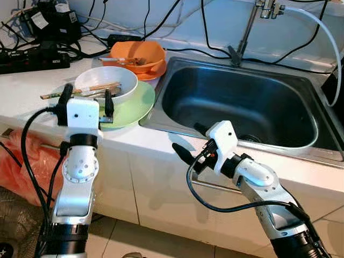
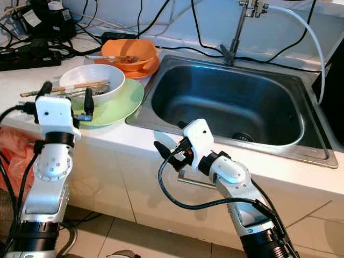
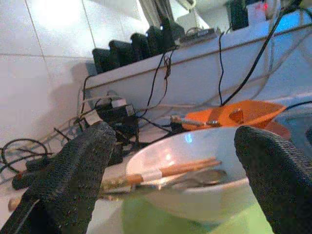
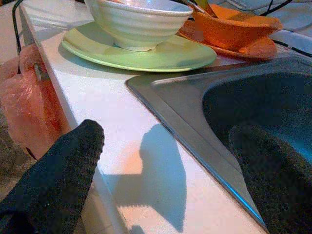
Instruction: Kitchen organization
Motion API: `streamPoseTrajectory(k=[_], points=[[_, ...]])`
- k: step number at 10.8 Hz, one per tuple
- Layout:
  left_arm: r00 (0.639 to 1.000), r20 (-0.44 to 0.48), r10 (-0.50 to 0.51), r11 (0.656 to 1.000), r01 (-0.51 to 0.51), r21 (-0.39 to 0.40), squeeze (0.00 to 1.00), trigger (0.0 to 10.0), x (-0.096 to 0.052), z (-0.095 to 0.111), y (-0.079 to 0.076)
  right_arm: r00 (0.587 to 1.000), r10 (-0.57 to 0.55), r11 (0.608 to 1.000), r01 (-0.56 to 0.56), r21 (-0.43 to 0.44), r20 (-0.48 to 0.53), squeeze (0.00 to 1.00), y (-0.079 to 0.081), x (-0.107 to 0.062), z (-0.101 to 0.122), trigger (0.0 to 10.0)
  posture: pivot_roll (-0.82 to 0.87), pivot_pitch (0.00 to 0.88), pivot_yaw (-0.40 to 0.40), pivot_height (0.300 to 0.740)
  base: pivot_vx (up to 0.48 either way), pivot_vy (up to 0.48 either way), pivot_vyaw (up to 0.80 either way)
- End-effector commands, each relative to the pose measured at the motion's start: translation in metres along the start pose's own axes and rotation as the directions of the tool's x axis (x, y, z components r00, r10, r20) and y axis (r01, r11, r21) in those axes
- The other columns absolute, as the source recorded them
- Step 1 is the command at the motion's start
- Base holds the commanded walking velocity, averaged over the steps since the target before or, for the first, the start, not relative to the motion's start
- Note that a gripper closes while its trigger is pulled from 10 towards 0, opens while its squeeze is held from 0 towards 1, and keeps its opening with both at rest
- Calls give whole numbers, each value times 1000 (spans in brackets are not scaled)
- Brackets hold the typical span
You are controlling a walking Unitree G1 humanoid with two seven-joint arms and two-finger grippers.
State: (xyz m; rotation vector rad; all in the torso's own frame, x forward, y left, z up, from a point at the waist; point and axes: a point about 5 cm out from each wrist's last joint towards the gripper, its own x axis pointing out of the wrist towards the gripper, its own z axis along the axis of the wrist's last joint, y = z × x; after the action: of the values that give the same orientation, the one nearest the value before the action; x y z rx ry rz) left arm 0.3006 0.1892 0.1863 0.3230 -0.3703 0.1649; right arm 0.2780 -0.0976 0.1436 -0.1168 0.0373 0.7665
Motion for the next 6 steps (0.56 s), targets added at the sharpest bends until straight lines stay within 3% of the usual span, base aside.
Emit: streamPoseTrajectory(k=[1, 6], points=[[1000, -3, -25, 1000, 25, 0, 0, 10000, 1, -1, -5, 1000, -13, 1000, 13, -19, 10, 0, 0, -3, 1, 10000, 103, 0, -24, 740, 0, 0, 0], [998, -29, -52, 999, 51, -10, 0, 10000, 9, -11, -7, 1000, -10, 1000, 10, -25, 5, 0, 2, -2, 0, 10000, 98, 0, -23, 740, 0, 0, 0]])
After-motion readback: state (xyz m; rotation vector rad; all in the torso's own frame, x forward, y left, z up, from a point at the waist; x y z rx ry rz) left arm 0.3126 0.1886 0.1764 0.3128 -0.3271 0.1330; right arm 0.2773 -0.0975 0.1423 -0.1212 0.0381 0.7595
